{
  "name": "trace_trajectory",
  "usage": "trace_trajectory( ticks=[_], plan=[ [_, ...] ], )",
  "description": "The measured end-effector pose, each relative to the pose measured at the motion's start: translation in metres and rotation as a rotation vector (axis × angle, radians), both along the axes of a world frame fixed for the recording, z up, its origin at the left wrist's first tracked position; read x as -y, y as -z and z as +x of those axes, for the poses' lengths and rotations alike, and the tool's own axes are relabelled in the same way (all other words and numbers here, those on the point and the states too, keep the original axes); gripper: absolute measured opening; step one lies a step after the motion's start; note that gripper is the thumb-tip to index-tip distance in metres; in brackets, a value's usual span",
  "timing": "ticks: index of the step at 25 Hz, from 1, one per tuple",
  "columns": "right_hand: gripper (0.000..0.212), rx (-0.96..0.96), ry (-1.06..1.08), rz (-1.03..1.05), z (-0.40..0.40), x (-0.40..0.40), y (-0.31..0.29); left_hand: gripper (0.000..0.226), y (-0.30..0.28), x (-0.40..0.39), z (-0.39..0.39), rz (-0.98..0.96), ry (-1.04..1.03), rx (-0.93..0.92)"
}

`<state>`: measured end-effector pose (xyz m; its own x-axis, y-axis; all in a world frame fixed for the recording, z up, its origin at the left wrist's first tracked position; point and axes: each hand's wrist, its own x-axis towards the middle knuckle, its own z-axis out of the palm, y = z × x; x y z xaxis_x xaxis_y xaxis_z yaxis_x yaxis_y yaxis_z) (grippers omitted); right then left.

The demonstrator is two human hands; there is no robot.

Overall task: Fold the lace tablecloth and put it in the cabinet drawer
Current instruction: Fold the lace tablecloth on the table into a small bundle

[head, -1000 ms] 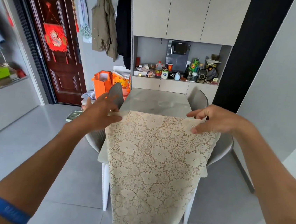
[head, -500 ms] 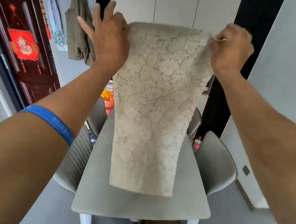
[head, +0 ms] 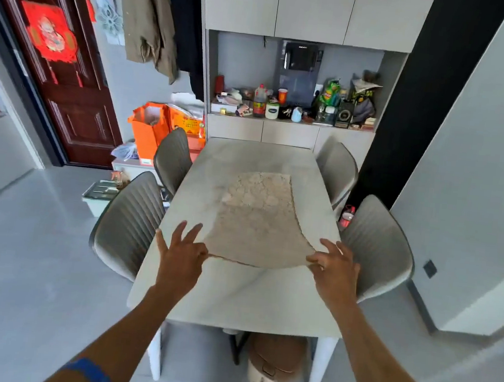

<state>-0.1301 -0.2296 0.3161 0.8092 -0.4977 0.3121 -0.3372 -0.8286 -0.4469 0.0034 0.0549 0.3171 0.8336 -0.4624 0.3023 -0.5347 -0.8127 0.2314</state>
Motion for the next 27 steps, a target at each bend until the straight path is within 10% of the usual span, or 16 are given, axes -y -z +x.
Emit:
trace_trajectory(
  ticks=[6,11,19,27],
  plan=[
    [0.02,-0.516,-0.022,0.013,-0.066,-0.02,0.124,0.021,0.131,-0.026,-0.067,0.234,0.016,-0.255],
    [0.023,-0.556,-0.01,0.114,-0.071,-0.027,0.133,0.025,0.139,-0.037,-0.08,0.234,0.072,-0.29],
    [0.036,-0.452,0.091,-0.082,0.066,0.034,0.143,0.024,0.165,0.034,0.092,0.175,0.018,-0.352],
    [0.046,-0.762,0.05,-0.104,0.18,0.076,0.247,0.026,0.267,0.074,0.197,0.195,0.034,-0.677]
  ],
)
